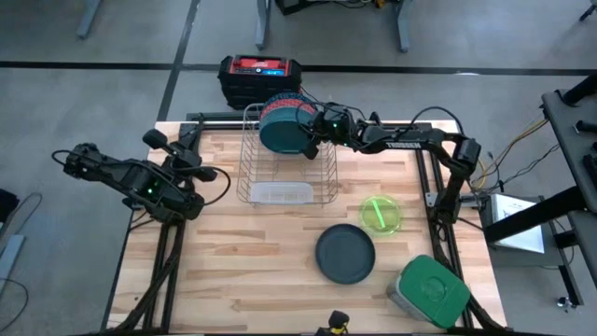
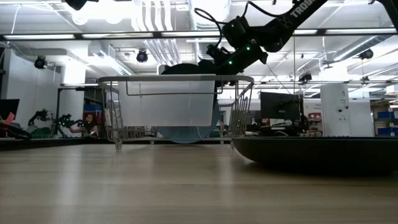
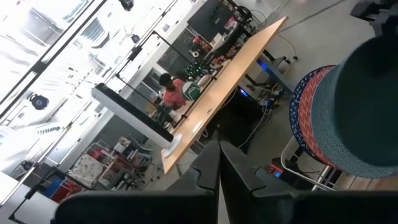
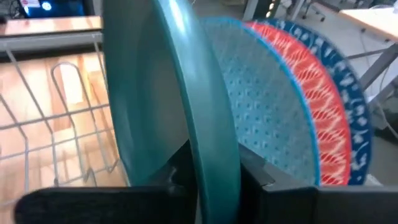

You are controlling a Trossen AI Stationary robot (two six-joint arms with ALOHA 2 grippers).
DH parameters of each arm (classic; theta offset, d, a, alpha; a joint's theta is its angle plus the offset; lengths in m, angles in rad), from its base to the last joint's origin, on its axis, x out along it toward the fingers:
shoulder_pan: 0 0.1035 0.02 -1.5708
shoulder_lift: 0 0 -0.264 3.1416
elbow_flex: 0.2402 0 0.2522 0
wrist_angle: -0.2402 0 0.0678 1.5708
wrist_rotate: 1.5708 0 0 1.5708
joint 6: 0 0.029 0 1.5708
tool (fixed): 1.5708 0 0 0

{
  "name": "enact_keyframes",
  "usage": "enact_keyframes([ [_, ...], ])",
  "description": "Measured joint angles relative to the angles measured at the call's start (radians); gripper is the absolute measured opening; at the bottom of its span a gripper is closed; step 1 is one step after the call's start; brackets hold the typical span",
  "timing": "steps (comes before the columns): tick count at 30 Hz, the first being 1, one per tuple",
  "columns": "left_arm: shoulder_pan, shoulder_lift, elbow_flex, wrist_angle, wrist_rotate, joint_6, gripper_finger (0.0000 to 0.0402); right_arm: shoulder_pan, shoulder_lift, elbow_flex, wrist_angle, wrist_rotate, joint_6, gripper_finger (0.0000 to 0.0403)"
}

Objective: Sort dishes
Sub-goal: Put the dark green plate into the dish rack

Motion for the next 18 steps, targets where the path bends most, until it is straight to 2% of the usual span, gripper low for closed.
enact_keyframes([
  [5,0.000,0.009,0.000,0.001,0.000,-0.002,0.0000,-0.001,0.003,0.004,-0.009,0.000,0.008,0.0092],
  [18,0.000,0.009,-0.001,0.007,0.001,-0.020,0.0000,-0.001,0.003,0.025,-0.059,-0.003,0.021,0.0141],
])
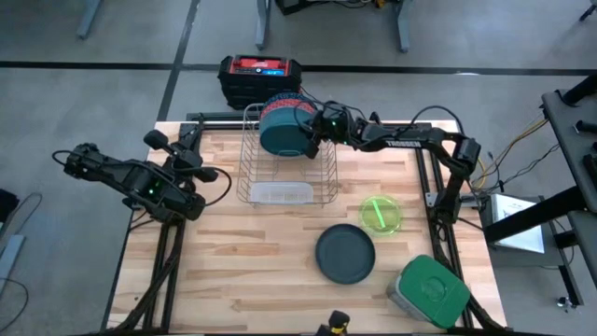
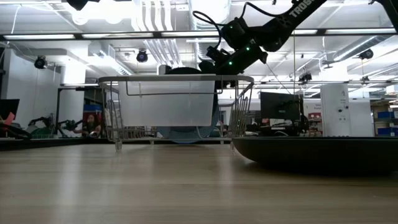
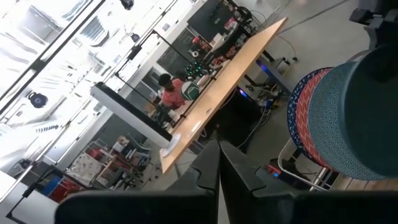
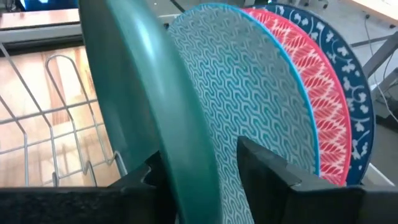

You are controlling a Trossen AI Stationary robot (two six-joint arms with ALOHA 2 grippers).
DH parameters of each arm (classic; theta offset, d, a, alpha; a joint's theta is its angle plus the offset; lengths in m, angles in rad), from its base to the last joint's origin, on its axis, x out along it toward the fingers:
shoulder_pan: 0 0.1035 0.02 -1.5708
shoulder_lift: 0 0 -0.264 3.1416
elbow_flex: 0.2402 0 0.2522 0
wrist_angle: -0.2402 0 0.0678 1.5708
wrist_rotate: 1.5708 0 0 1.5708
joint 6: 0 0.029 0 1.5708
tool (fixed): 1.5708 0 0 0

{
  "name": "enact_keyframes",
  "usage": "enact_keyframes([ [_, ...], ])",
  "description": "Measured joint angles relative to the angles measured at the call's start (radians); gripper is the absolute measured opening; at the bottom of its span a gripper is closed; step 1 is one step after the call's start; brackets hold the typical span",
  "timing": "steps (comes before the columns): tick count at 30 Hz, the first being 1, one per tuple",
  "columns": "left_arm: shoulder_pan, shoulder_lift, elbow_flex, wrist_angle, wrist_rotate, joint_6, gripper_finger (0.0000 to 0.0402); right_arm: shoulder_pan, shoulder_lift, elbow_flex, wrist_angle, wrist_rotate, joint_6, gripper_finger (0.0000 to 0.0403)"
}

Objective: Sort dishes
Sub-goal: Put the dark green plate into the dish rack

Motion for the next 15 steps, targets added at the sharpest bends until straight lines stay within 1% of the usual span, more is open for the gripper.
enact_keyframes([
  [9,0.000,0.000,0.000,0.001,0.000,-0.009,0.0000,0.000,-0.002,0.099,-0.161,0.000,-0.024,0.0197],
  [15,0.000,0.000,0.000,0.004,0.008,-0.013,0.0000,0.000,-0.002,0.151,-0.227,0.000,-0.061,0.0232],
])
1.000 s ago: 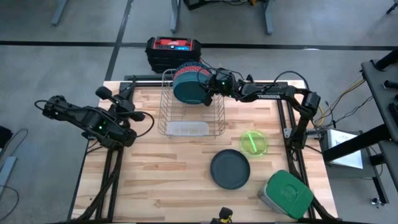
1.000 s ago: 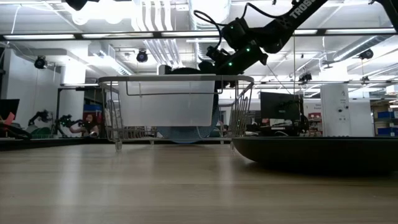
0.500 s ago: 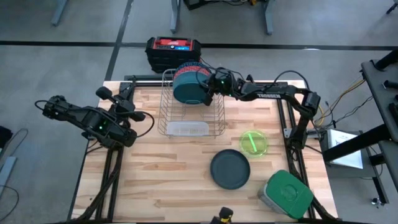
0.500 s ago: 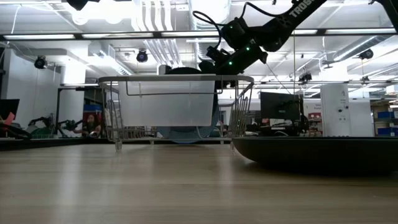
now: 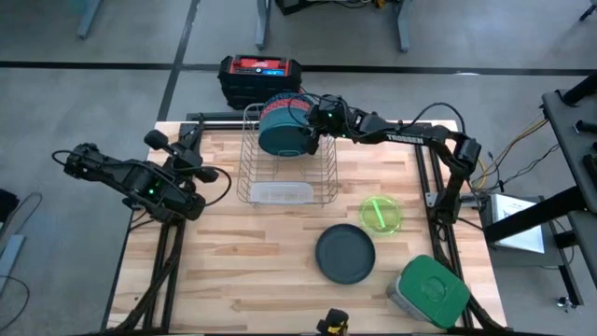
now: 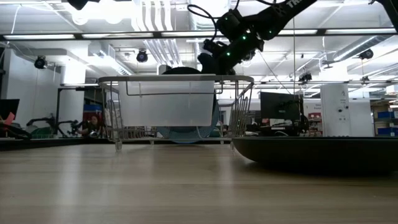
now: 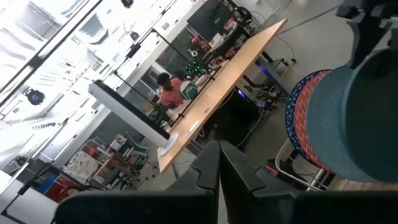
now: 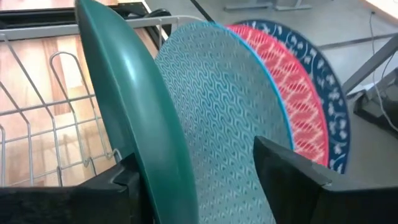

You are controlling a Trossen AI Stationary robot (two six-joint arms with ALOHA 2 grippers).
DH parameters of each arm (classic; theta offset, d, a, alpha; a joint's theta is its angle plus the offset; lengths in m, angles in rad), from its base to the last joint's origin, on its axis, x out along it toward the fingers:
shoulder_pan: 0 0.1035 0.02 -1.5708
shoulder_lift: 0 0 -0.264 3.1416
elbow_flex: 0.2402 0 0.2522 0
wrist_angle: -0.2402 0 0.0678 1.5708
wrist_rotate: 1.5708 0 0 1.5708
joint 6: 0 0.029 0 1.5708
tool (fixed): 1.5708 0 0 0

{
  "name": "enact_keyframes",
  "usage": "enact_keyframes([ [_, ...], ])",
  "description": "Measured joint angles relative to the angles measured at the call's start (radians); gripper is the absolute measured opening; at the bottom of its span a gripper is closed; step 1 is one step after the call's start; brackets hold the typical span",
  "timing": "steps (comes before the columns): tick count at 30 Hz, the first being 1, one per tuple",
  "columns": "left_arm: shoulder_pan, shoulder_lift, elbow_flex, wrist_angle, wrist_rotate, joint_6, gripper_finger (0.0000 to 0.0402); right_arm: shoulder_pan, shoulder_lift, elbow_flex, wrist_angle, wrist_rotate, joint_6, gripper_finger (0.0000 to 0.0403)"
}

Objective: Sort dishes
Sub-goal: Put the dark green plate into the dish rack

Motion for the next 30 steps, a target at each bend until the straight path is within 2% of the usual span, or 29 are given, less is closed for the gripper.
enact_keyframes([
  [11,0.000,0.000,0.000,0.000,0.027,-0.011,0.0000,0.000,0.000,0.083,-0.062,-0.001,-0.050,0.0272],
  [30,0.000,-0.001,0.000,-0.001,0.029,-0.015,0.0000,0.000,-0.001,0.132,-0.069,-0.003,-0.117,0.0307],
])
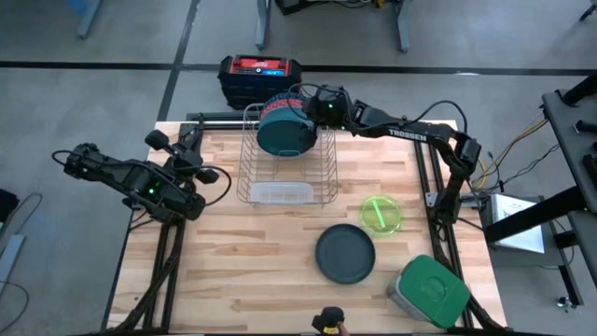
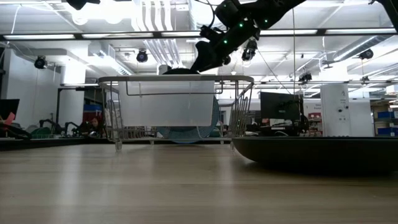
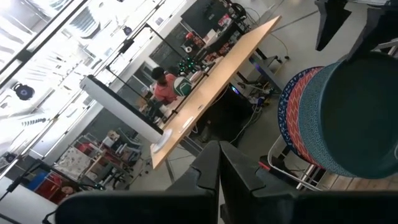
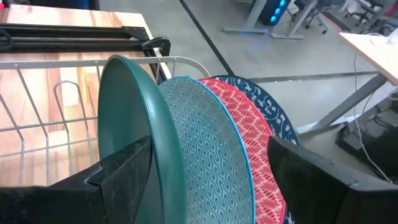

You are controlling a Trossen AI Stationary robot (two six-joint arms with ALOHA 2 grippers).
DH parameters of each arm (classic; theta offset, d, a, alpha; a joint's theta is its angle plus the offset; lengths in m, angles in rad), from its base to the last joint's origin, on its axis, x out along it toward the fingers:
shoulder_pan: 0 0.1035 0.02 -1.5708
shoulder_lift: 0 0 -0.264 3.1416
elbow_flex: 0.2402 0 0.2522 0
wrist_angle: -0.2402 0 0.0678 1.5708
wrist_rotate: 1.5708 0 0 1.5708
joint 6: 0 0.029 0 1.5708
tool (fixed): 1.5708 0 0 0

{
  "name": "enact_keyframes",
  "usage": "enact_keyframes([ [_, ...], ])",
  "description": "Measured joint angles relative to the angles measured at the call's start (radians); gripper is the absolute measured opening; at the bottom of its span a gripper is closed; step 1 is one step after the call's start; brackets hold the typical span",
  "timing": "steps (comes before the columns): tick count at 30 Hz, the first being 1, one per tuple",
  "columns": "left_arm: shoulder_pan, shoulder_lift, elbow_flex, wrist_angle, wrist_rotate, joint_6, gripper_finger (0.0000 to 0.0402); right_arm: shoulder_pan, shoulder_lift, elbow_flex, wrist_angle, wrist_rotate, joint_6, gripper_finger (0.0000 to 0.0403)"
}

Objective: Sort dishes
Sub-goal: Put the dark green plate into the dish rack

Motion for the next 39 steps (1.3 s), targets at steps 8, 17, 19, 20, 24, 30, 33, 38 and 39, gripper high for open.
enact_keyframes([
  [8,0.000,0.000,0.000,0.000,0.000,-0.003,0.0000,0.002,0.014,0.001,0.042,-0.010,-0.011,0.0307],
  [17,0.000,0.000,0.000,0.001,0.009,-0.009,0.0000,0.002,0.005,0.001,0.036,-0.013,-0.036,0.0301],
  [19,0.000,0.000,0.000,0.001,0.010,-0.011,0.0000,0.002,0.005,0.001,0.014,-0.030,-0.034,0.0292],
  [20,0.000,0.000,0.000,0.001,0.010,-0.011,0.0000,0.002,0.011,0.001,0.004,-0.030,-0.032,0.0287],
  [24,0.000,0.000,0.000,0.001,0.020,-0.011,0.0000,0.001,0.023,-0.011,-0.050,-0.040,-0.011,0.0263],
  [30,0.000,0.000,0.000,0.001,0.019,-0.011,0.0000,-0.012,0.026,-0.024,-0.161,-0.024,0.019,0.0226],
  [33,0.000,0.000,0.000,0.001,0.019,-0.011,0.0000,-0.026,0.026,-0.030,-0.206,-0.023,0.043,0.0209],
  [38,0.000,0.000,0.000,0.001,0.020,-0.011,0.0000,-0.041,0.025,-0.032,-0.286,-0.022,0.073,0.0196],
  [39,0.000,0.000,0.000,0.001,0.023,-0.011,0.0000,-0.045,0.024,-0.032,-0.305,-0.022,0.078,0.0195],
])
